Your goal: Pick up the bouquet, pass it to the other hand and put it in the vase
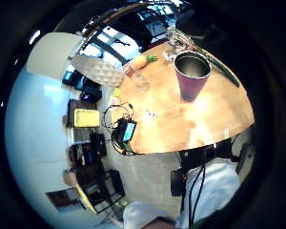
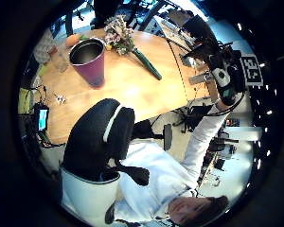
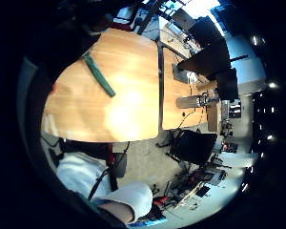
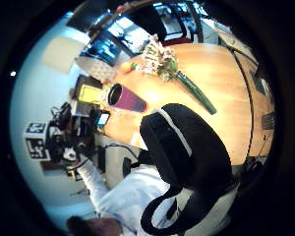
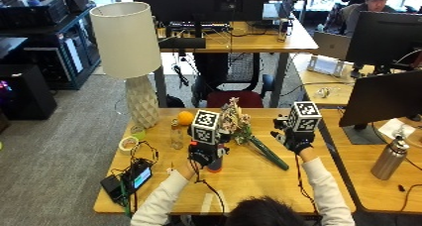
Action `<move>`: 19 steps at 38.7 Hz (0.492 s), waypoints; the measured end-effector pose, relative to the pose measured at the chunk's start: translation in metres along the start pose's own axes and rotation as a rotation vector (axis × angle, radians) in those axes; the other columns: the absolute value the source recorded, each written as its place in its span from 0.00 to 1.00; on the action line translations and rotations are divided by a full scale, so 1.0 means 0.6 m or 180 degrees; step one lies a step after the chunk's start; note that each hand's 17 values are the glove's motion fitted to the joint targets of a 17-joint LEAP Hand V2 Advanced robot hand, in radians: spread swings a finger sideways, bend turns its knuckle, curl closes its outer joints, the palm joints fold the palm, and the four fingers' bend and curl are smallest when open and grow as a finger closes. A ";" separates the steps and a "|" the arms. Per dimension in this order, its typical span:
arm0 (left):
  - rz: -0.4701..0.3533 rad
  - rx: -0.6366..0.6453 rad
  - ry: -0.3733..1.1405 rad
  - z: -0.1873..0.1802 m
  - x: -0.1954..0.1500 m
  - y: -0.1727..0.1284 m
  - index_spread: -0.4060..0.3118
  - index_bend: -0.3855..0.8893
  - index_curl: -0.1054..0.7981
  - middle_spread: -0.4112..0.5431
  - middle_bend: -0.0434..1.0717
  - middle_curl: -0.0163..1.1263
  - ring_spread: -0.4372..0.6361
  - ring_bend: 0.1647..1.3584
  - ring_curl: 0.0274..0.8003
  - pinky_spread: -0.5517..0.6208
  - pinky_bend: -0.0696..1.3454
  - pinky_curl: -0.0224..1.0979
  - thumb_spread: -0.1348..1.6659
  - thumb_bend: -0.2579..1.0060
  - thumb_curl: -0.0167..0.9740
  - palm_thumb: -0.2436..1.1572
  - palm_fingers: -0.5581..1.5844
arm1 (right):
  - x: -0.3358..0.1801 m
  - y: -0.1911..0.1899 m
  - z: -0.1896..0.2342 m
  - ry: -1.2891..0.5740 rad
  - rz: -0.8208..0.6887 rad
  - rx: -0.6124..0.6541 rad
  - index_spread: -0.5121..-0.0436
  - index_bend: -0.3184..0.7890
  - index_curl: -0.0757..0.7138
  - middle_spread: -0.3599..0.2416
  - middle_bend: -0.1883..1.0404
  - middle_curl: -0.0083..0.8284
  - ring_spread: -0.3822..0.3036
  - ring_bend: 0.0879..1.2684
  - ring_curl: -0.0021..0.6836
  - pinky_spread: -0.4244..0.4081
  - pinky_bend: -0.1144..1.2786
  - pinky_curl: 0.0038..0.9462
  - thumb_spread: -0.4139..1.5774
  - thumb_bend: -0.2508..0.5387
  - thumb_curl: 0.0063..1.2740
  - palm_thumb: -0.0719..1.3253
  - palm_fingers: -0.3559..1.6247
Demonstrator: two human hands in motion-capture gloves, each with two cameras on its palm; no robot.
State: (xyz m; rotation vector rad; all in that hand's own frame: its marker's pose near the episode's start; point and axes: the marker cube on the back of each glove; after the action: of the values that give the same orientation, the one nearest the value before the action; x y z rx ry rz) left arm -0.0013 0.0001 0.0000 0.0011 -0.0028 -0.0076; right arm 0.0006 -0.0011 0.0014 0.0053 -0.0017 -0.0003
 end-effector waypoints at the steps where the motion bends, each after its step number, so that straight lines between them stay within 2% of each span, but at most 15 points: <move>1: -0.0009 0.0000 -0.0002 0.000 -0.001 0.000 0.58 0.40 0.16 0.56 0.17 0.03 0.55 0.23 0.07 0.62 0.33 0.10 0.31 0.29 0.06 0.31 0.44 | 0.001 -0.001 0.001 -0.0003 0.0001 0.0006 0.71 0.35 0.11 0.57 0.36 0.09 0.64 0.25 0.11 0.66 0.42 0.11 0.42 0.54 0.03 0.24 0.45; 5: -0.0027 -0.0008 0.0025 0.003 -0.004 0.003 0.58 0.41 0.20 0.62 0.17 0.08 0.62 0.29 0.16 0.68 0.36 0.16 0.45 0.29 0.09 0.33 0.42 | 0.001 -0.001 0.006 -0.0035 0.0013 0.0019 0.55 0.36 0.17 0.56 0.37 0.16 0.68 0.29 0.22 0.73 0.46 0.20 0.56 0.55 0.05 0.27 0.43; 9: 0.0014 -0.0031 0.0104 0.008 -0.001 0.007 0.59 0.42 0.24 0.65 0.18 0.10 0.66 0.32 0.20 0.72 0.38 0.19 0.53 0.28 0.11 0.34 0.41 | -0.002 0.001 0.005 -0.0041 -0.0004 0.0031 0.45 0.37 0.20 0.55 0.39 0.21 0.70 0.31 0.28 0.77 0.47 0.24 0.65 0.54 0.06 0.28 0.42; 19: 0.0175 0.0025 0.0284 0.027 0.016 0.004 0.58 0.42 0.31 0.69 0.19 0.14 0.71 0.35 0.25 0.76 0.39 0.23 0.64 0.24 0.17 0.35 0.39 | -0.020 0.005 -0.001 0.0034 -0.0028 0.0061 0.37 0.36 0.23 0.55 0.43 0.31 0.70 0.35 0.35 0.81 0.47 0.28 0.76 0.49 0.09 0.29 0.43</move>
State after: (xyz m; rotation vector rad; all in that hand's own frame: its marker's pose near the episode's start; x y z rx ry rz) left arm 0.0083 0.0025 0.0161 0.0092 0.0863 0.0473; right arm -0.0114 0.0021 0.0010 0.0246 0.0090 -0.0092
